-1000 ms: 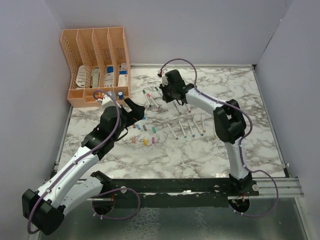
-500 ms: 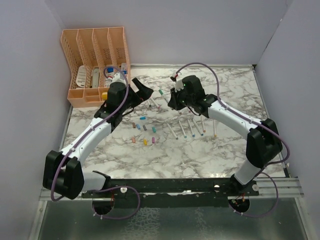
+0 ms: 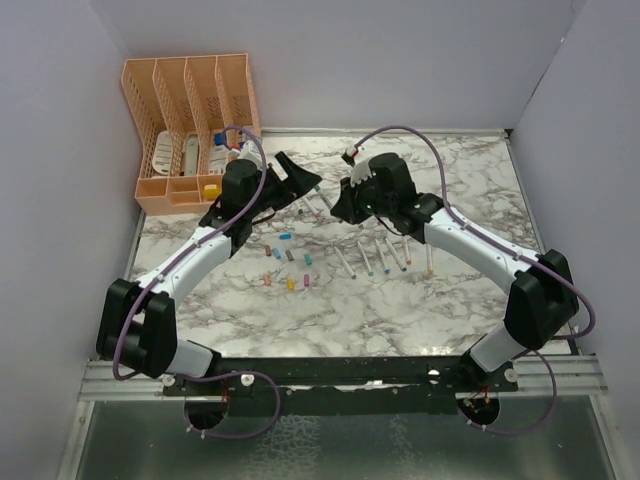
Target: Open the pen caps
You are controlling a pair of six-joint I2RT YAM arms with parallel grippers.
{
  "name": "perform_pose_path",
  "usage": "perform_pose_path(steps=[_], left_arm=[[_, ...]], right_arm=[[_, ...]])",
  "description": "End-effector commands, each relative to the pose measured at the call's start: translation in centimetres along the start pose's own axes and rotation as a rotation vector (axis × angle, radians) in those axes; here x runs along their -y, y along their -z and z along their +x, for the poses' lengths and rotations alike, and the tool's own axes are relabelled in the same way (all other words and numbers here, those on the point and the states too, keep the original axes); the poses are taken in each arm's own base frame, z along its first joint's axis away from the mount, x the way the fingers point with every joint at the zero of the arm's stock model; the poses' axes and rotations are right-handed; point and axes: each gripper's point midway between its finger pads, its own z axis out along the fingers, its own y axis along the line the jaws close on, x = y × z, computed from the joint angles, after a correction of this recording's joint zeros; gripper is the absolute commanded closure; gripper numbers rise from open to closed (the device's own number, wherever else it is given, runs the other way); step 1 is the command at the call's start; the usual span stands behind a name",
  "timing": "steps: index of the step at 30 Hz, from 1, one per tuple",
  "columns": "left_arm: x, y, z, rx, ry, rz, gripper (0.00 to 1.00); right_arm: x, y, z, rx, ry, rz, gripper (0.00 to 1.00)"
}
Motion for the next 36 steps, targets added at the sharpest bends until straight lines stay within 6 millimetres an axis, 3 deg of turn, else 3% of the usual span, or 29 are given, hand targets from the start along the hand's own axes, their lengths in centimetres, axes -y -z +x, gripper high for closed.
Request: perform_pose_path(steps=[1, 10, 17, 26, 30, 32, 33, 36], left_arm=[[0.9, -0.5, 0.3, -0.023, 0.014, 0.066, 0.15], [0.6, -0.7, 0.6, -0.028, 0.036, 0.068, 0.28], [0.6, -0.5, 0.7, -0.023, 0.045, 0.073, 0.54], [0.6, -0.4, 0.8, -0.025, 0.050, 0.076, 0.79], [0.6, -0.3, 0.9, -0.027, 0.052, 0.079, 1.00], [0.6, -0.2, 1.0, -0.030, 0.054, 0.080, 1.00], [0.6, -0.1, 1.0, -0.031, 0.055, 0.081, 1.00], [0.8, 0.0, 1.2, -0.040, 0.055, 0.090, 1.00]], right_arm=[[-2.6, 0.4, -1.4, 0.034, 0.030, -0.074, 0.99], [-4.5, 0.6, -1.8, 0.050, 0.061, -0.113, 0.99], [-4.7, 0.7, -1.8, 0.051, 0.070, -0.117, 0.99], [-4.7, 0.9, -2.2, 0.066, 0.076, -0.112, 0.99], [-4.6, 1.0, -2.5, 0.075, 0.080, -0.104, 0.99], [-4.6, 1.1, -2.6, 0.078, 0.081, -0.101, 0.99], [-4.5, 1.1, -2.7, 0.080, 0.080, -0.095, 0.93], [-4.5, 1.2, -2.9, 0.086, 0.081, -0.092, 0.59]])
